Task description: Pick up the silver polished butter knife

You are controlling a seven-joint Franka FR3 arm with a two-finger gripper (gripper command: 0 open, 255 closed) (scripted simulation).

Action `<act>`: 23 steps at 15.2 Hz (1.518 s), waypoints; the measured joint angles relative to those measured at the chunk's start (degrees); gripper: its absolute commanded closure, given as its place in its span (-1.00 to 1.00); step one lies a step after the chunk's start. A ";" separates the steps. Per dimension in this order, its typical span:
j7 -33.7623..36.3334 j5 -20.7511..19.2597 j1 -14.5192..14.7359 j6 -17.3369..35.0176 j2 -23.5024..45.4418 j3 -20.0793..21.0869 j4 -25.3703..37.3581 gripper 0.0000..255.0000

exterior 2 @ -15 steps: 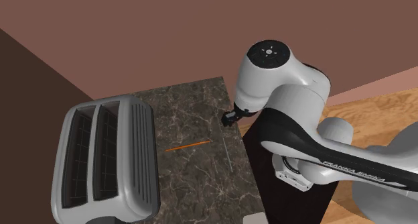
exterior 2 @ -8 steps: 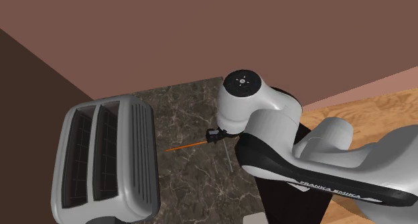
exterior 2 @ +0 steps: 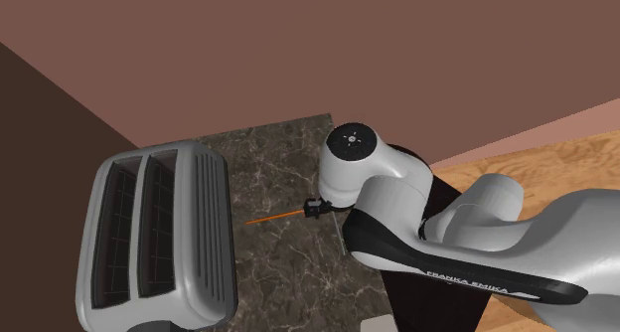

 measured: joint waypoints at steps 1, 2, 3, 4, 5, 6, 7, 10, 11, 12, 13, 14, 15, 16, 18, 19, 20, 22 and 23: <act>-0.02 0.08 0.02 0.28 0.07 0.09 -0.20 1.00; -0.03 0.11 0.02 0.41 0.11 0.13 -0.28 1.00; -0.04 0.12 0.03 0.48 0.13 0.14 -0.33 1.00; -0.04 0.13 0.03 0.51 0.13 0.15 -0.35 1.00; -0.04 0.14 0.03 0.53 0.13 0.15 -0.36 1.00; -0.04 0.14 0.03 0.53 0.13 0.16 -0.37 1.00; -0.04 0.14 0.03 0.54 0.13 0.16 -0.37 1.00; -0.04 0.15 0.03 0.55 0.13 0.16 -0.37 1.00; -0.04 0.14 0.02 0.55 0.16 0.16 -0.35 1.00; -0.01 0.04 0.02 0.11 -0.02 0.02 -0.08 1.00; 0.05 -0.15 -0.04 -0.54 -0.16 -0.17 0.43 1.00; 0.04 -0.34 -0.09 -1.19 -0.38 -0.43 0.86 1.00; 0.08 -0.55 -0.15 -2.00 -0.59 -0.70 1.46 1.00; 0.29 -0.72 -0.19 -2.79 -0.66 -0.82 2.22 1.00; 0.28 -1.14 -0.23 -4.53 -1.35 -1.50 3.24 1.00; 0.35 -1.42 -0.37 -5.37 -1.33 -1.75 4.09 1.00; 0.29 -1.68 -0.49 -6.09 -1.44 -2.07 4.67 1.00; 0.55 -2.04 -0.57 -7.74 -1.65 -2.45 6.15 1.00; 0.65 -2.18 -0.60 -8.43 -1.72 -2.61 6.77 1.00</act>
